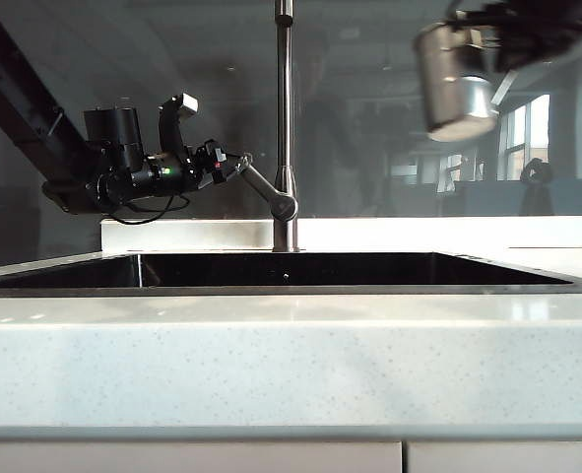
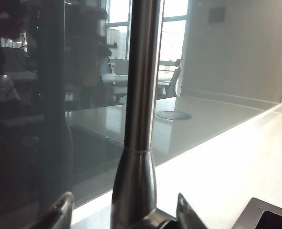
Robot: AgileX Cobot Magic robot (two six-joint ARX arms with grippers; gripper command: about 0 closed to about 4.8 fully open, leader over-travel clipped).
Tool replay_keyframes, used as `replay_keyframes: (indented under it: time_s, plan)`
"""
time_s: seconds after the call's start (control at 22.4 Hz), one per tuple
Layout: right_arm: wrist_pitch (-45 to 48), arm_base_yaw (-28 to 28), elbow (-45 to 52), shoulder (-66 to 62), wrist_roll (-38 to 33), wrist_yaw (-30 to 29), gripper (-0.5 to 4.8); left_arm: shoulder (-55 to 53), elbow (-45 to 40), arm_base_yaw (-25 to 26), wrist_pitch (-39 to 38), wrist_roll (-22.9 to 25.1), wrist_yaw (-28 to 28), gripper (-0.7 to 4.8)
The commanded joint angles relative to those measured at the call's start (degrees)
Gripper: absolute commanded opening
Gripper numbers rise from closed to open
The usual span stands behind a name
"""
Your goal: Pick up the mug next to the sink, go to the faucet to get some water, pour the water into the sink, and finally put the mug back to its place.
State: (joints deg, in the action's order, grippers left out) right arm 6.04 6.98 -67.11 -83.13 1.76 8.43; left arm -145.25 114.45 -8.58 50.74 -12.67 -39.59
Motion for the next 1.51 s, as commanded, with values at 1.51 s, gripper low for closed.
replay_keyframes:
  time_s: [1.51]
  plan:
    - [60.5, -17.0, 36.1, -12.5, -2.1, -16.3, -0.04, 0.2, 0.2, 0.6, -9.1, 0.2, 2.3, 2.68]
